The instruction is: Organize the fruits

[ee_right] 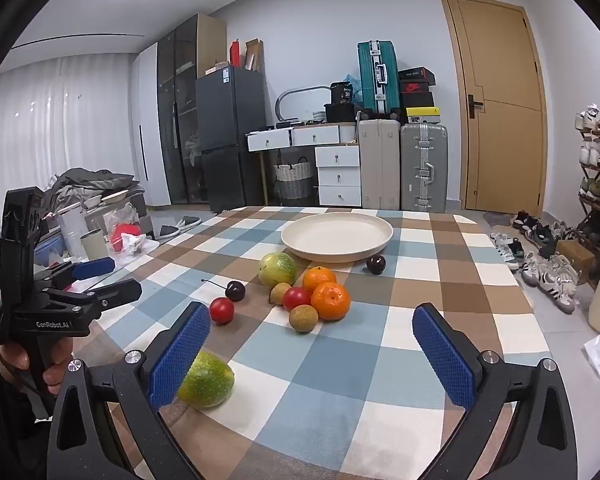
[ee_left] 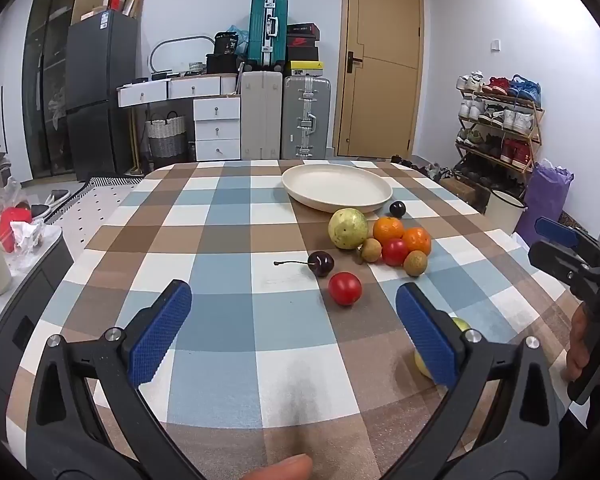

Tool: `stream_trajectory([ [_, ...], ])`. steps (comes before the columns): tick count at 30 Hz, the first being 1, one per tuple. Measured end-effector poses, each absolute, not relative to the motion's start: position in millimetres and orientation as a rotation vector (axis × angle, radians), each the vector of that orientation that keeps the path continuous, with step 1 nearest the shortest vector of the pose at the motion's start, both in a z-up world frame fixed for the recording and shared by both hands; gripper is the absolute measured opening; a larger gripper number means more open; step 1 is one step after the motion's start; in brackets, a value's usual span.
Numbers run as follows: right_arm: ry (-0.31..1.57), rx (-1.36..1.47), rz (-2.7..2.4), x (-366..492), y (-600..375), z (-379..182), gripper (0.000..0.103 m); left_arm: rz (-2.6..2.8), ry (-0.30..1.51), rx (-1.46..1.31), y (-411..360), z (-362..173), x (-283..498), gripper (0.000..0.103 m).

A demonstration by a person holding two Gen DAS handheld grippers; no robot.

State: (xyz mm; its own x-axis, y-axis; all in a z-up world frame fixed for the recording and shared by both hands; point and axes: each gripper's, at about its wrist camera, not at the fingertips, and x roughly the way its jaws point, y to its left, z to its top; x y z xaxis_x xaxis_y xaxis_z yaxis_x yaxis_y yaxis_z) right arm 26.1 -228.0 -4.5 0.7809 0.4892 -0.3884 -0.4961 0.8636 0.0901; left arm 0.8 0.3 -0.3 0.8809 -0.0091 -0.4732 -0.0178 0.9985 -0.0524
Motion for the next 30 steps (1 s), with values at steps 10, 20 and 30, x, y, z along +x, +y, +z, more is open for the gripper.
stream_trajectory([
  [10,0.414,-0.016,0.534,25.9,-228.2,-4.4,0.103,-0.007,0.504,-0.07,4.1,-1.8,6.5,0.102],
  [20,0.412,-0.017,0.536,25.9,-227.9,-4.3,0.103,-0.005,0.491,-0.068,1.6,-2.4,4.3,0.102],
  [30,0.412,-0.017,0.535,26.1,-226.9,-4.1,0.103,-0.005,0.489,-0.068,1.0,-1.8,1.7,0.102],
])
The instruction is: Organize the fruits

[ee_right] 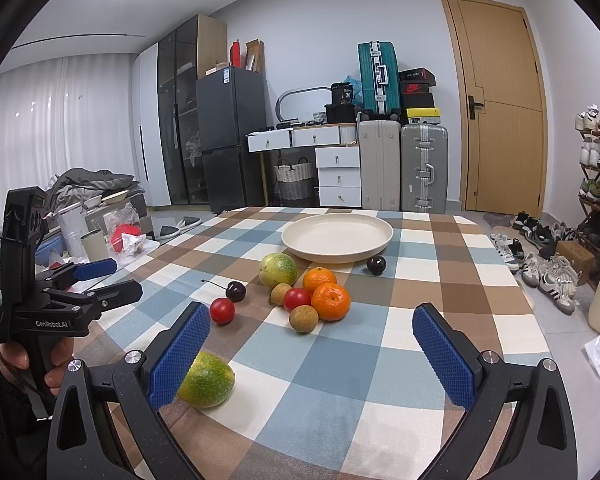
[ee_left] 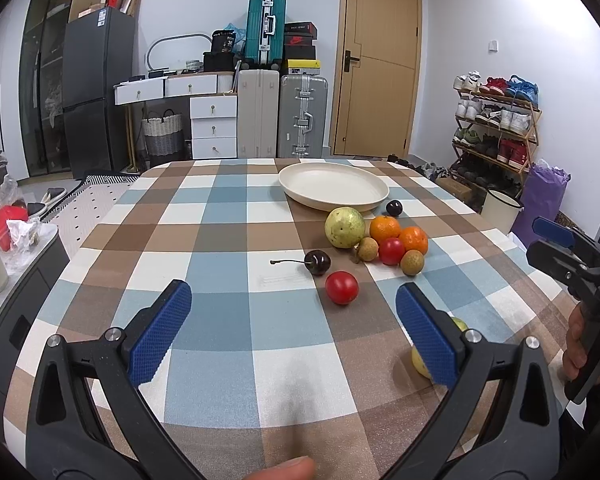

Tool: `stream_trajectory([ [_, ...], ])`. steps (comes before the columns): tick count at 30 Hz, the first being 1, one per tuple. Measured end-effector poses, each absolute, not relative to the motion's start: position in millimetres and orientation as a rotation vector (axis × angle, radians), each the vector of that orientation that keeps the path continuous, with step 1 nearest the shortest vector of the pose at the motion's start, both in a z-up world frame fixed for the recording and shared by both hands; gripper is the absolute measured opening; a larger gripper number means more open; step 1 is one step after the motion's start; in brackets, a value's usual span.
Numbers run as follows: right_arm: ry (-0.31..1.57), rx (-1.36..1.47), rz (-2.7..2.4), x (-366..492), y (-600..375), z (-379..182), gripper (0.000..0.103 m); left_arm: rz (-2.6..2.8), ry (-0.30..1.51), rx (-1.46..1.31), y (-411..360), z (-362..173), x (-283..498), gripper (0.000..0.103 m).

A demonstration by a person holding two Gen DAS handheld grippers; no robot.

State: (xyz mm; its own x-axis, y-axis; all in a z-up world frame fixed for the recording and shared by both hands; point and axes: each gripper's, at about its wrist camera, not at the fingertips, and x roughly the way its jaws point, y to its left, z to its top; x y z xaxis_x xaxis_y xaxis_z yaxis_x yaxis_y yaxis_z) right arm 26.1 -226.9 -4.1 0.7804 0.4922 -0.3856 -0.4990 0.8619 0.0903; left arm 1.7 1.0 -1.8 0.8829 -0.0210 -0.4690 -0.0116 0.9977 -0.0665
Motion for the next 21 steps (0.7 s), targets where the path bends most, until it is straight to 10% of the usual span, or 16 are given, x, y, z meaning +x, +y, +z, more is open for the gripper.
stream_trajectory([
  [21,0.394,-0.022,0.532,20.7,-223.5,-2.0,0.103,-0.007,0.492,-0.065,0.9,-2.5,2.8,0.102],
])
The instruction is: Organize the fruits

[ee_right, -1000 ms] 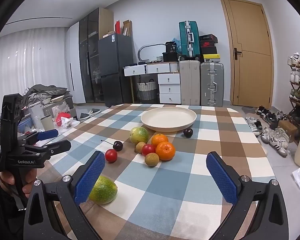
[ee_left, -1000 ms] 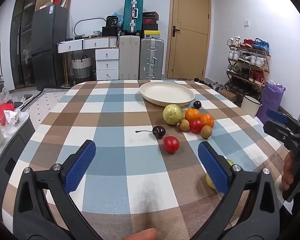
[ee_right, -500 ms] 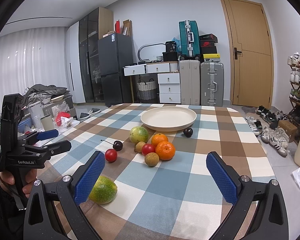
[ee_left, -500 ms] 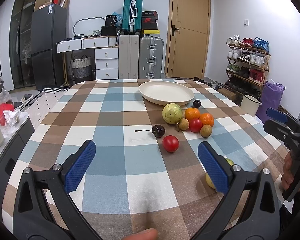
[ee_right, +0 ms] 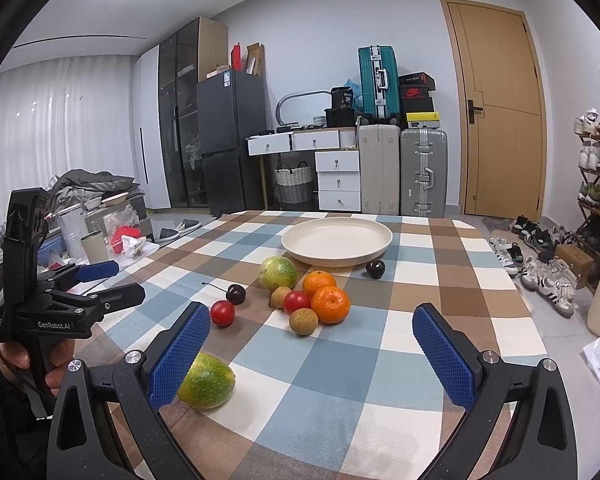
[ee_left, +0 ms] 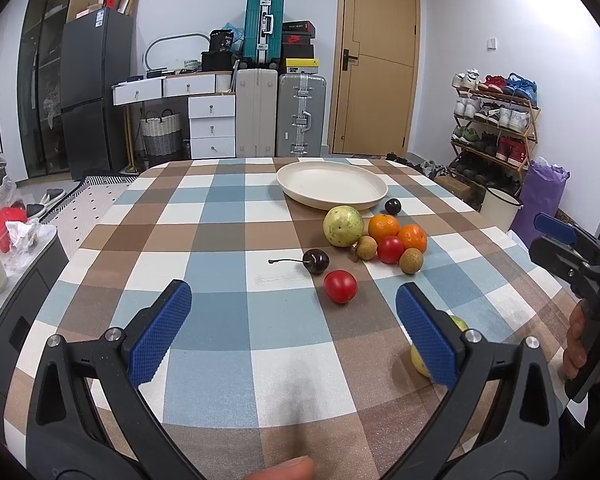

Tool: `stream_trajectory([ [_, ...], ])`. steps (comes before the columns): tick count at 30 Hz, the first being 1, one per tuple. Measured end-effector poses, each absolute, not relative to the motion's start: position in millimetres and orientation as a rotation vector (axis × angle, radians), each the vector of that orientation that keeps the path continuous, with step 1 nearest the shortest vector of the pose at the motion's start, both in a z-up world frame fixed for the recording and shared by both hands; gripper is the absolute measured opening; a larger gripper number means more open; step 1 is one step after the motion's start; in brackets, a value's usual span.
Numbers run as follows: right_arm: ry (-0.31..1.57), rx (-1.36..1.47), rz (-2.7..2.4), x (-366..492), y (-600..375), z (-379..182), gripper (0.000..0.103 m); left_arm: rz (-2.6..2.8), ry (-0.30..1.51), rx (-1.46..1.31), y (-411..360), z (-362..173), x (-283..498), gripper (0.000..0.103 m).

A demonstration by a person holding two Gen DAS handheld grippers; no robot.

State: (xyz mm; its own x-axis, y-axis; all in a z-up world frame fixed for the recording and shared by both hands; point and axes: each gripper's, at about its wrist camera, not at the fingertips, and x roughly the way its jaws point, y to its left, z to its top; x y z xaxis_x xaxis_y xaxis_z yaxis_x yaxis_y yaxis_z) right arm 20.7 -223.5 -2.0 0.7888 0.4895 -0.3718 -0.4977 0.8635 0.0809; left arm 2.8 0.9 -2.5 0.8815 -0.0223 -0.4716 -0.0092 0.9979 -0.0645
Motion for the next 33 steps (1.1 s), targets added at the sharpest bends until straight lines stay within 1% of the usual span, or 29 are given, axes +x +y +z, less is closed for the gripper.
stream_trajectory([
  [19,0.425,-0.014,0.543,20,-222,-4,0.103,-0.007,0.498,-0.049,-2,-3,0,0.102],
  [33,0.52,-0.025,0.517,43,-217,-11,0.103,0.002,0.535,-0.074,8,-6,6,0.102],
])
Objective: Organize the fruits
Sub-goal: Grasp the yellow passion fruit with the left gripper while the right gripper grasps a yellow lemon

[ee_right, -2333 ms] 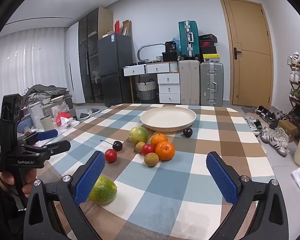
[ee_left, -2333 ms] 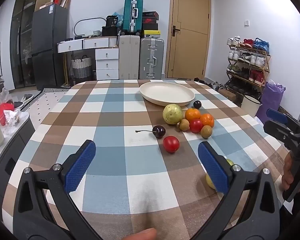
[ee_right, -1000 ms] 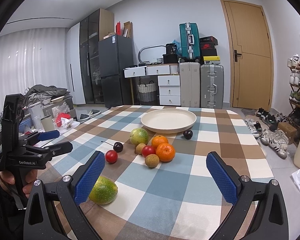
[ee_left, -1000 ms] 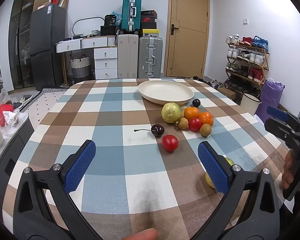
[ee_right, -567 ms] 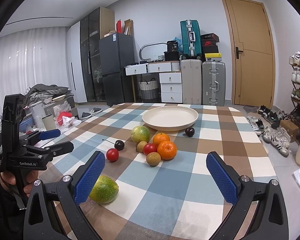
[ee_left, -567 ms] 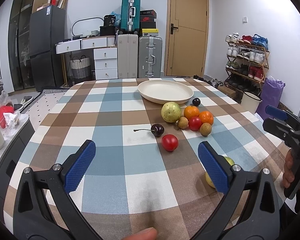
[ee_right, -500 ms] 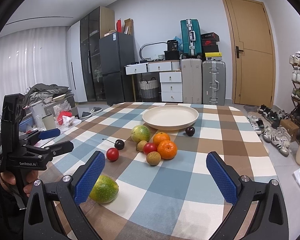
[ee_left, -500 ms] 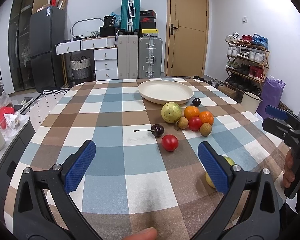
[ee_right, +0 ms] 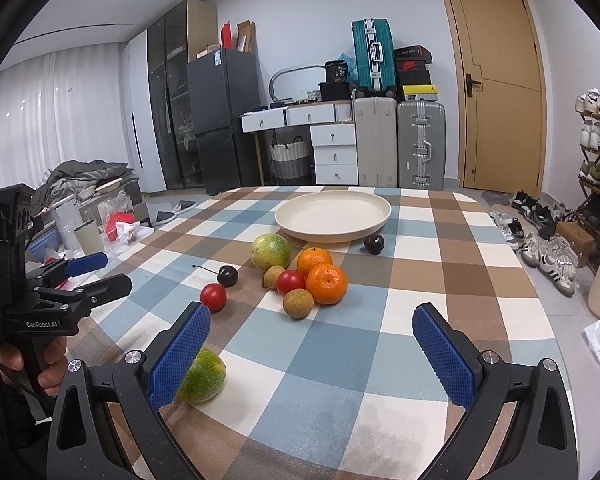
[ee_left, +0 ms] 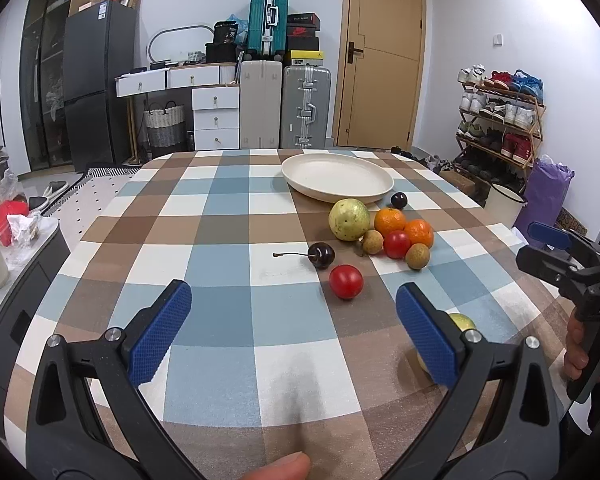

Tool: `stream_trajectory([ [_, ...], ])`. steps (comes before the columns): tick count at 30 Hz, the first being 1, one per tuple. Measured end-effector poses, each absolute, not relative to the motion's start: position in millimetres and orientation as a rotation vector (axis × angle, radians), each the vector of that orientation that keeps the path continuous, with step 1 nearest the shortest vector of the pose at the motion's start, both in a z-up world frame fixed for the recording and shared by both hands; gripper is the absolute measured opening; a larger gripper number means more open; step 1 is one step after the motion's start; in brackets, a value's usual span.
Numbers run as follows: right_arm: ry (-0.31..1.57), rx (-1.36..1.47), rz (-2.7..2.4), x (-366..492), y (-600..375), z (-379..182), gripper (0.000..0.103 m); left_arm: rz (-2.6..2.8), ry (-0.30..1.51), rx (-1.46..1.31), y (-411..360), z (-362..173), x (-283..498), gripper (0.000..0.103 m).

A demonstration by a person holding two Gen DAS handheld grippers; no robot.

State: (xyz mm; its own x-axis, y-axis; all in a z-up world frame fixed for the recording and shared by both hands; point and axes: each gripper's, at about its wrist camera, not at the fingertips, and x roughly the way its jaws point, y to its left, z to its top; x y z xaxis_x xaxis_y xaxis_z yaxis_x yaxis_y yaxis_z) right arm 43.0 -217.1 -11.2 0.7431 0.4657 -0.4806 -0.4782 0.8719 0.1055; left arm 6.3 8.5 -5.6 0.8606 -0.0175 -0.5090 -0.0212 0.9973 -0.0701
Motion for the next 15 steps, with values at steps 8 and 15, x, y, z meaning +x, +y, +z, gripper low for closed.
stream_trajectory([
  [8,0.614,-0.049,0.516,57,-210,-21,0.103,-0.023,0.599,-0.08,0,-12,16,0.102],
  [15,0.683,-0.053,0.505,66,-211,-25,0.103,-0.054,0.668,-0.046,-24,-19,23,0.102],
])
